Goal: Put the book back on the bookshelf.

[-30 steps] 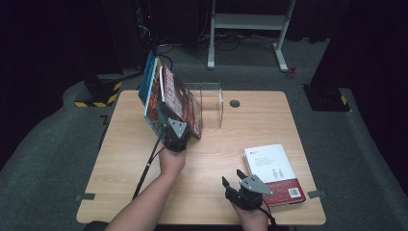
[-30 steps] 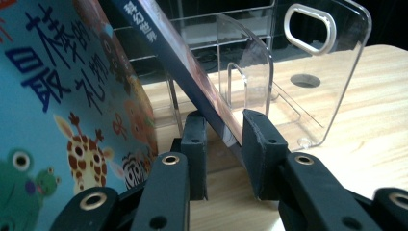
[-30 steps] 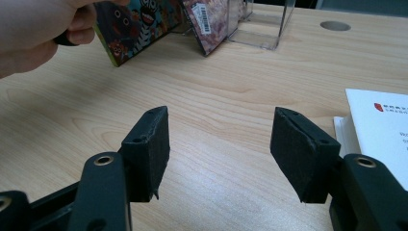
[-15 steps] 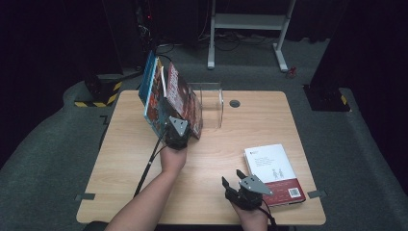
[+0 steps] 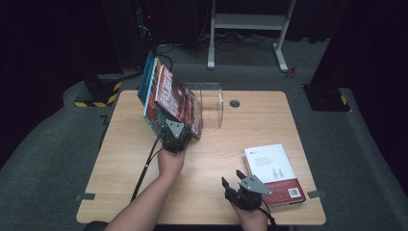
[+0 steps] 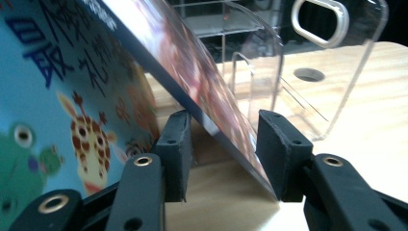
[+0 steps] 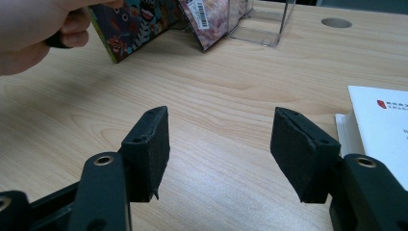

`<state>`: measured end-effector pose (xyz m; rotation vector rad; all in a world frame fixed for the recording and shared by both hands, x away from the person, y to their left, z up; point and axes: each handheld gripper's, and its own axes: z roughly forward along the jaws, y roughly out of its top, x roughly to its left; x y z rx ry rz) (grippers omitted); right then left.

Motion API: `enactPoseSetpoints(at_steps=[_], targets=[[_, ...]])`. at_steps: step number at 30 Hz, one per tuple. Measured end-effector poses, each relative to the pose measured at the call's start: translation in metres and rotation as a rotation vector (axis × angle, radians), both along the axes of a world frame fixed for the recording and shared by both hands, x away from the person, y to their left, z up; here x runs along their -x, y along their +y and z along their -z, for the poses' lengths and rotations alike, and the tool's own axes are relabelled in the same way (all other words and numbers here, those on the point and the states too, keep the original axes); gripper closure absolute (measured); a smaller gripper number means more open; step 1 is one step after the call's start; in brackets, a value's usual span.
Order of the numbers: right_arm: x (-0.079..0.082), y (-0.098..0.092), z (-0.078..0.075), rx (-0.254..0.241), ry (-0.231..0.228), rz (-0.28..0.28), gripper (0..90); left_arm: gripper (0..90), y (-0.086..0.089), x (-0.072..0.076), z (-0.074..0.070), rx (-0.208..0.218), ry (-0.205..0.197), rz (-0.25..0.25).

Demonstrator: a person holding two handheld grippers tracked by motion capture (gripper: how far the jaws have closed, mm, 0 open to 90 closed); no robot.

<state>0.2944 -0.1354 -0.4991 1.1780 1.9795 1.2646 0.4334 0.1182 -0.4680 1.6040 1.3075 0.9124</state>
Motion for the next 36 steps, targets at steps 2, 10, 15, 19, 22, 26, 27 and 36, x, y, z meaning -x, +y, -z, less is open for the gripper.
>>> enactPoseSetpoints(at_steps=[2, 10, 15, 19, 22, 26, 27, 36], targets=[[0.0, 0.0, 0.0, 0.001, 0.001, 0.001, 38.4, 53.7, -0.002, 0.008, 0.001, -0.003, 0.001, 0.028], [0.0, -0.001, 0.0, 0.003, 0.004, 0.006, 38.0, 49.7, -0.003, 0.044, 0.002, -0.017, 0.009, 0.168], [0.0, -0.003, -0.001, 0.002, 0.003, 0.012, 38.0, 47.3, 0.006, 0.064, 0.01, -0.033, 0.053, 0.231], [0.001, -0.004, -0.001, 0.004, 0.003, 0.018, 38.0, 46.2, 0.018, 0.077, 0.02, -0.053, 0.09, 0.261], [0.002, -0.004, -0.002, 0.005, 0.002, 0.019, 38.1, 45.0, 0.029, 0.085, 0.027, -0.057, 0.132, 0.284], [0.001, -0.005, -0.002, 0.008, 0.001, 0.021, 38.1, 42.2, 0.043, 0.092, 0.037, -0.07, 0.168, 0.295], [0.0, -0.006, -0.002, 0.007, 0.003, 0.023, 38.1, 41.8, 0.046, 0.092, 0.039, -0.073, 0.173, 0.296], [-0.001, -0.012, -0.005, 0.013, 0.004, 0.041, 38.1, 37.1, 0.051, 0.093, 0.054, -0.109, 0.221, 0.315]])
